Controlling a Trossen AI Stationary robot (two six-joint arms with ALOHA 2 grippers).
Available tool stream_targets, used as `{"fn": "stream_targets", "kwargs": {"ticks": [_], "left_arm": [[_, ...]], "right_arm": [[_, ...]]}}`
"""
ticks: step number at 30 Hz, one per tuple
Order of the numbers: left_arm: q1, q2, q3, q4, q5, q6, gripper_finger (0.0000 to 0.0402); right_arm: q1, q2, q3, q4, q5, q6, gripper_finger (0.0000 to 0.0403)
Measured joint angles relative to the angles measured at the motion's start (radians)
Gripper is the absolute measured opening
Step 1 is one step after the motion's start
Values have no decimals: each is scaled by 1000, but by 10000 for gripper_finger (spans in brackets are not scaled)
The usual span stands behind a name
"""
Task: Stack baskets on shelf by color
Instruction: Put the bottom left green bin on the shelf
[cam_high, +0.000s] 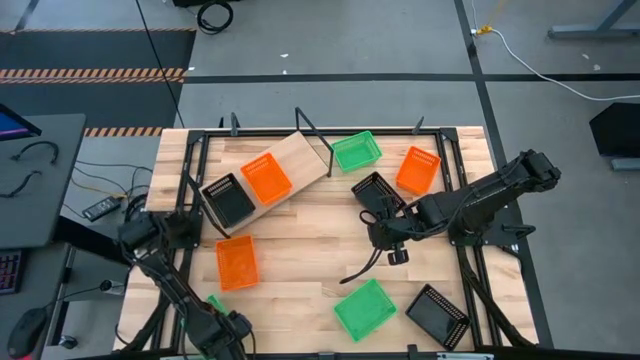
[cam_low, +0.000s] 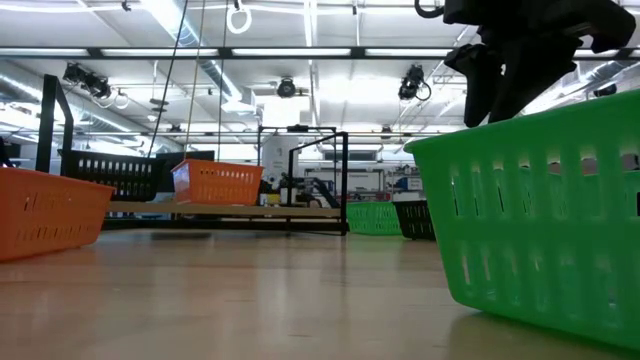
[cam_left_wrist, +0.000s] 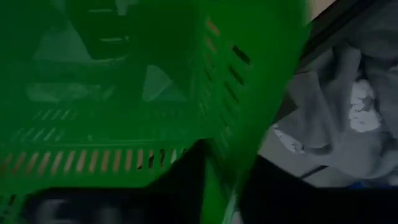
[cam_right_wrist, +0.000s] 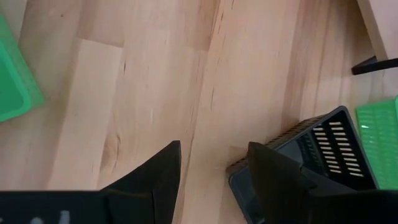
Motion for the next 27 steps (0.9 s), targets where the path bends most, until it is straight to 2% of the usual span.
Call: {"fn": "stream_targets", "kwargs": {"ticks": [2, 5, 8, 12, 16, 19, 22, 27], "left_arm": [[3, -4, 0, 9, 13, -18, 16], [15, -3, 34, -7, 35, -33, 9], [36, -3, 124, -83, 42, -15, 7], [76, -1, 318, -352, -30, 51, 5], [127, -2, 538, -667, -213, 157, 5], [178, -3, 663, -839, -384, 274, 5], [242, -3, 716, -883, -501, 481, 5], [383, 0, 690, -861, -525, 824, 5]], "right_arm": [[0, 0, 0, 0, 0, 0, 189], [0, 0, 0, -1, 0, 0, 189], [0, 0, 0, -1, 0, 0, 189], [0, 0, 0, 0, 0, 0, 189], [0, 0, 0, 0, 1, -20, 189], [0, -2, 0, 0, 13, -55, 189], [0, -11, 0, -5, 41, -82, 189], [0, -72, 0, -25, 59, -79, 189]]}}
